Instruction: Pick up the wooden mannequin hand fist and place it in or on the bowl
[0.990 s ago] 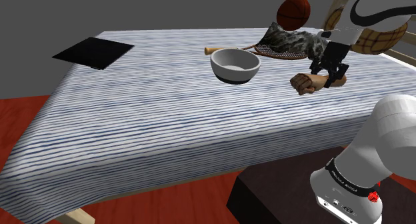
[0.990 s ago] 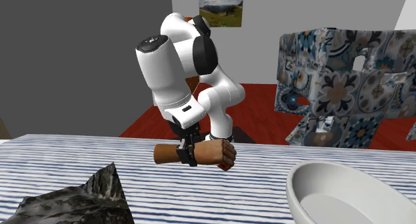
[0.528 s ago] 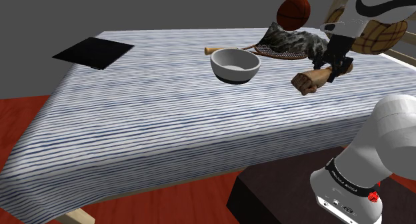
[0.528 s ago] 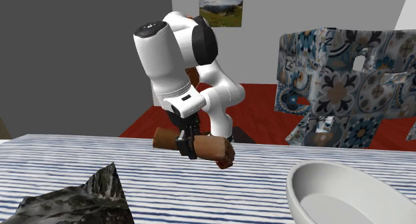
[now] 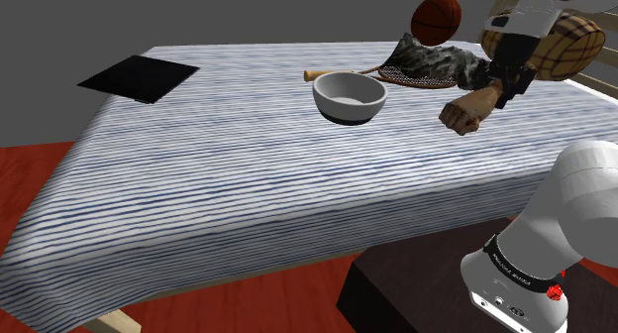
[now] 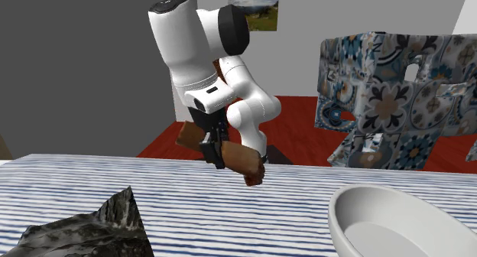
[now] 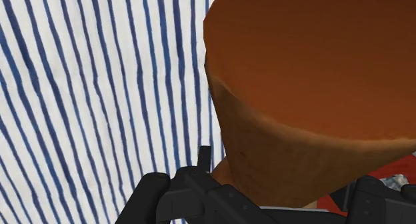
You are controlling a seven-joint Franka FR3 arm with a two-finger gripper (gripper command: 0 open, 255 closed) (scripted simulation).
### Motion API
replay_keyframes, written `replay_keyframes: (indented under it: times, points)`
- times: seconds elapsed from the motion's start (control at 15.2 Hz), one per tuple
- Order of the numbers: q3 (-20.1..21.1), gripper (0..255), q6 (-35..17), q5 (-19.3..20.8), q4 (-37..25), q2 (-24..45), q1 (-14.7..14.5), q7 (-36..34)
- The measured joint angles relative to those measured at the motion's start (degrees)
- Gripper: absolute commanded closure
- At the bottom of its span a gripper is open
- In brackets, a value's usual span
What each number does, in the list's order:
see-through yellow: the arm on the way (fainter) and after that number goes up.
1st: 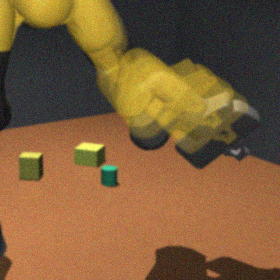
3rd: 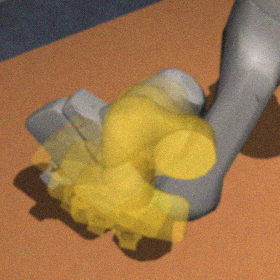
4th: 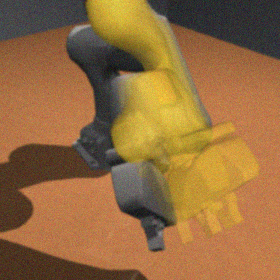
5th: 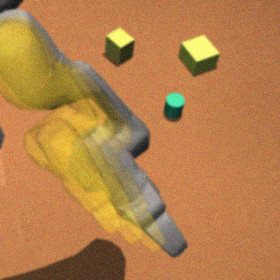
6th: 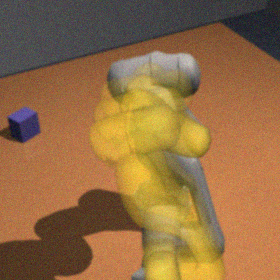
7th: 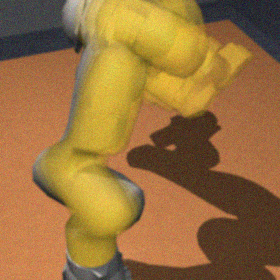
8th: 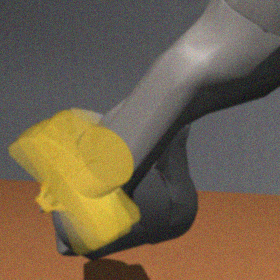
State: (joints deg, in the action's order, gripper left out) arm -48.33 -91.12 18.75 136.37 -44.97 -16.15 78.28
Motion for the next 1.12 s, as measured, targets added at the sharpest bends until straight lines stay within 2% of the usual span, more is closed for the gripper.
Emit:
replay_keyframes:
  times: [1.12]
  points:
    - [4.9, 255, 10.9, -4.2, -11.8, 1.4, -1.6, -1.5]
